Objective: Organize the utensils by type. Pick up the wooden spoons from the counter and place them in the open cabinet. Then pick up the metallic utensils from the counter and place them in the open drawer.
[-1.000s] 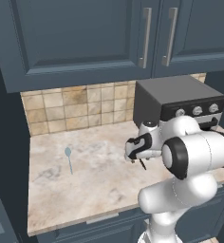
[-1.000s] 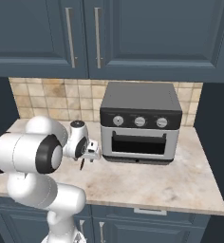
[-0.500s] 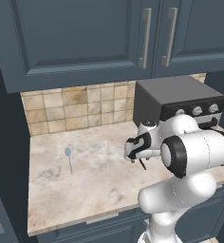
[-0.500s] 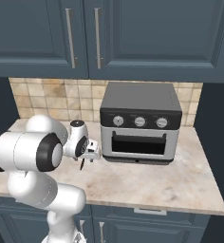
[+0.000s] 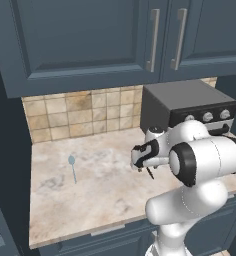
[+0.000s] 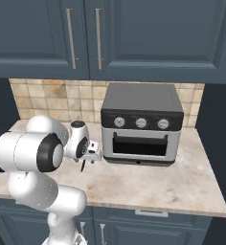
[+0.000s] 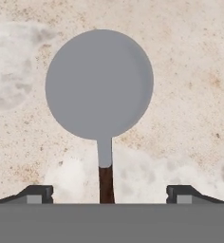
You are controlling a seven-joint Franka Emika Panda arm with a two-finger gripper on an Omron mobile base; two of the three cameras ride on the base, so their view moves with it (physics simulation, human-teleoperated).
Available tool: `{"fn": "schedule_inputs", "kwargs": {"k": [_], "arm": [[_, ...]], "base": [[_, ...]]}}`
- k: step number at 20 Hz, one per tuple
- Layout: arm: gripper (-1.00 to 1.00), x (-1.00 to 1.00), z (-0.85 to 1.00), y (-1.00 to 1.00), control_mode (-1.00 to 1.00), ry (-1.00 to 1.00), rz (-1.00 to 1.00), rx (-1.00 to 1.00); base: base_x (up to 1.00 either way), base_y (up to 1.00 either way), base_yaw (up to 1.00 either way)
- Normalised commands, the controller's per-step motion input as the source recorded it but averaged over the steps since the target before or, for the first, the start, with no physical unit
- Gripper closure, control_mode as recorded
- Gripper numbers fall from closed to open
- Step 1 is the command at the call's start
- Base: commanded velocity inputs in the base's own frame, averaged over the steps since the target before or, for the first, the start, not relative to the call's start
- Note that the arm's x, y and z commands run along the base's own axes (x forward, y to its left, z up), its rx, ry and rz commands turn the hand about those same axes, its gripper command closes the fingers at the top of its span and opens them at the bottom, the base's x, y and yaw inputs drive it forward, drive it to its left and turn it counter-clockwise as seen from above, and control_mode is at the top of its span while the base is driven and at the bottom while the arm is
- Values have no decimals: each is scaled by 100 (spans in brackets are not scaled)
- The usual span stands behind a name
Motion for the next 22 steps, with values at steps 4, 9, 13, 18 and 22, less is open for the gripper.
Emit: {"fn": "schedule_inputs", "kwargs": {"k": [4, 9, 13, 18, 22], "arm": [[100, -35, -54, 3, -100, 0, -4, 0], [100, -51, -60, 0, -100, 1, -4, 0], [100, -56, -59, 0, -100, 3, -3, 0], [100, -56, -54, 7, -100, 0, 0, 0], [100, -43, -48, 7, -100, 4, 0, 0]], "base": [[0, 0, 0], [0, 0, 0], [0, 0, 0], [0, 0, 0], [0, 0, 0]]}}
